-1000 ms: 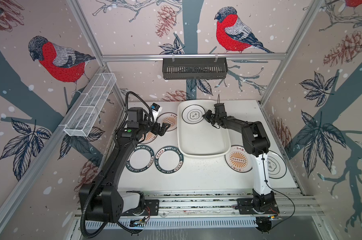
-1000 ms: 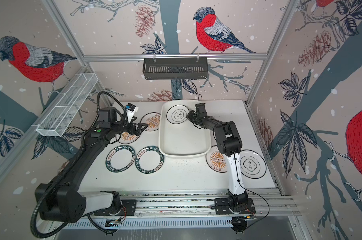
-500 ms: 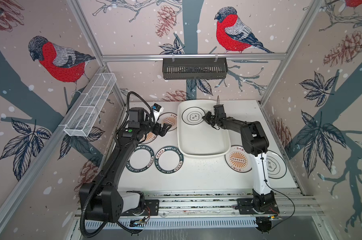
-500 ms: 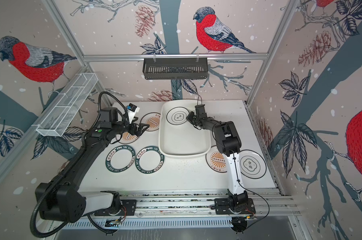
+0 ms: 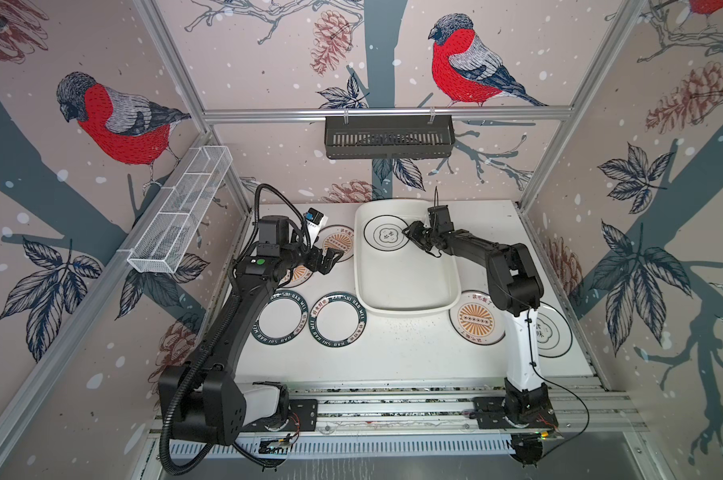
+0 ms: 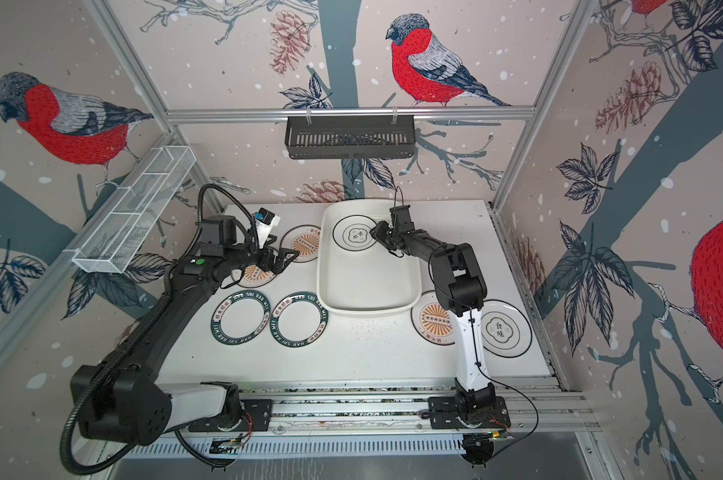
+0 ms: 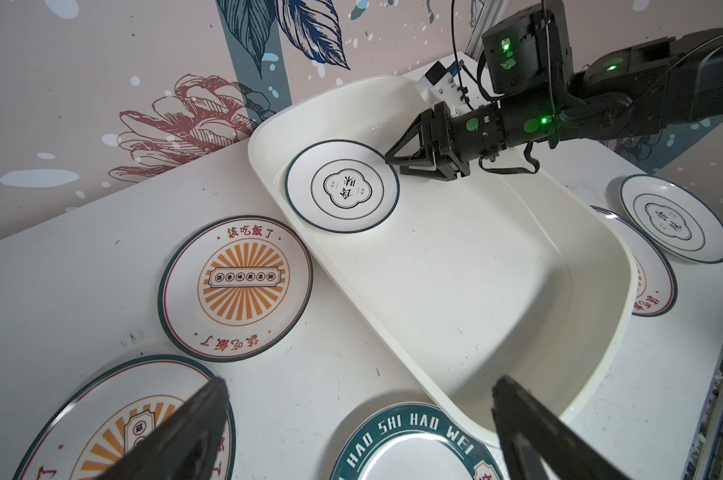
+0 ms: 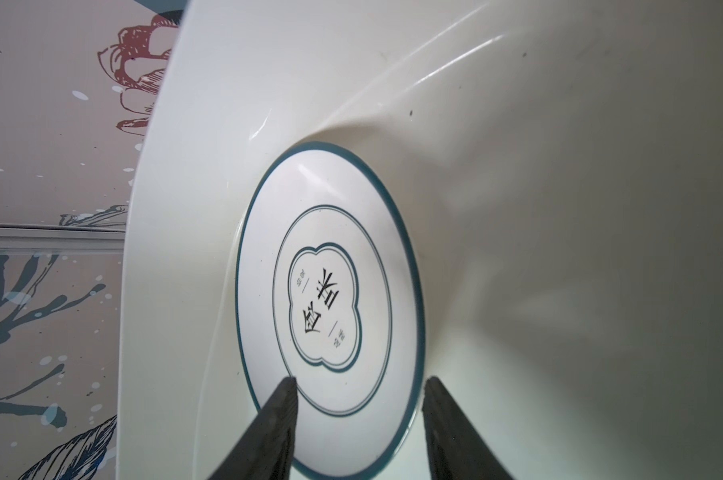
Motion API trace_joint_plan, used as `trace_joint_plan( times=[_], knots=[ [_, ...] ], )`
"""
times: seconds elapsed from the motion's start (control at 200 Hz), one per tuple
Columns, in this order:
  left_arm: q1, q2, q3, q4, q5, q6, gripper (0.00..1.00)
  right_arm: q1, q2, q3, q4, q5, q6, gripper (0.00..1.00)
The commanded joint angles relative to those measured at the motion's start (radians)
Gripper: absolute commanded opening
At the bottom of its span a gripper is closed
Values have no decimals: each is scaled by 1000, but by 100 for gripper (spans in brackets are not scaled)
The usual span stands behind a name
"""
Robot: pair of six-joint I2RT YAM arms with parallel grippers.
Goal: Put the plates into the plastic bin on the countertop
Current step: 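Open the right gripper and withdraw it toward the nearer plates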
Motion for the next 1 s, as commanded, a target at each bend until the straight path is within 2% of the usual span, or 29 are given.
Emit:
trace_joint_plan(
  times=[0.0, 0.165, 0.465, 0.665, 0.766, 0.866, 0.996],
  knots=[
    [-2, -6, 6, -32, 20, 39, 98, 9, -55, -7, -61, 26, -57, 53],
    [-4, -8, 8, -42, 19, 59, 99, 29, -195, -57, -173, 108, -131, 56],
    [-10, 18, 35, -59, 42, 83, 99, -8, -672, -458, -245, 324, -153, 60],
    [-31, 45, 42, -54, 53, 81, 98, -132, -995, -746, -305, 407, -69, 63],
    [-41, 57, 35, -41, 58, 81, 98, -241, -1134, -868, -316, 443, -30, 64],
    [-53, 73, 42, -51, 55, 85, 98, -319, -1229, -933, -368, 513, -15, 66],
    [-69, 82, 49, -67, 50, 93, 98, -418, -1273, -948, -468, 629, 12, 68]
  ],
)
